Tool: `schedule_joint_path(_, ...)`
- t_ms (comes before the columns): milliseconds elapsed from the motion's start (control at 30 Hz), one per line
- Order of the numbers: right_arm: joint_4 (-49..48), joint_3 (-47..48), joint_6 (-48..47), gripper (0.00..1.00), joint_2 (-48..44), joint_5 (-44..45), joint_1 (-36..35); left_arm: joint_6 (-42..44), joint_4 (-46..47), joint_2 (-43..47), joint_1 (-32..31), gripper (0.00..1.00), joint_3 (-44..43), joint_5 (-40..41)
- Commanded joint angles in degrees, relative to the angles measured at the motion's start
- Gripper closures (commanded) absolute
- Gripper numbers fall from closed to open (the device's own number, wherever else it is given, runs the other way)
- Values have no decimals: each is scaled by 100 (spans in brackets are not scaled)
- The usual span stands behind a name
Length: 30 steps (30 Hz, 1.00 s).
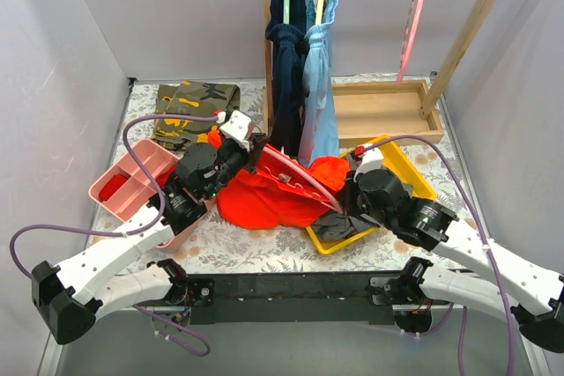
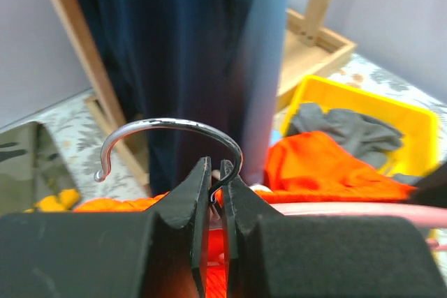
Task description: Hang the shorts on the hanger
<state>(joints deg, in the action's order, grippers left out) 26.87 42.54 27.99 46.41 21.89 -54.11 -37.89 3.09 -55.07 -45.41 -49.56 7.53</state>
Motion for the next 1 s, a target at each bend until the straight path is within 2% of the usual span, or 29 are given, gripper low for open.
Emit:
schedule_joint_path(0,713,631,224,99,-212,281,-12,747,534,5,67,100,-230,1109)
schedule_joint_path(200,1056,1010,260,99,-107,97,-12,862,807,-144,67,100,-343,1856)
schedule_joint_path(500,1250,931,392,99,-18,298,-12,757,842,-224,67,100,-432,2007)
schedule_joint_path(767,1434,949,523,99,-27,254,-12,765,790,-355,67,100,-467,2508)
schedule_joint_path(967,1917,1422,804,99,-45,526,-12,906,1035,-338,76,100,-282,2630)
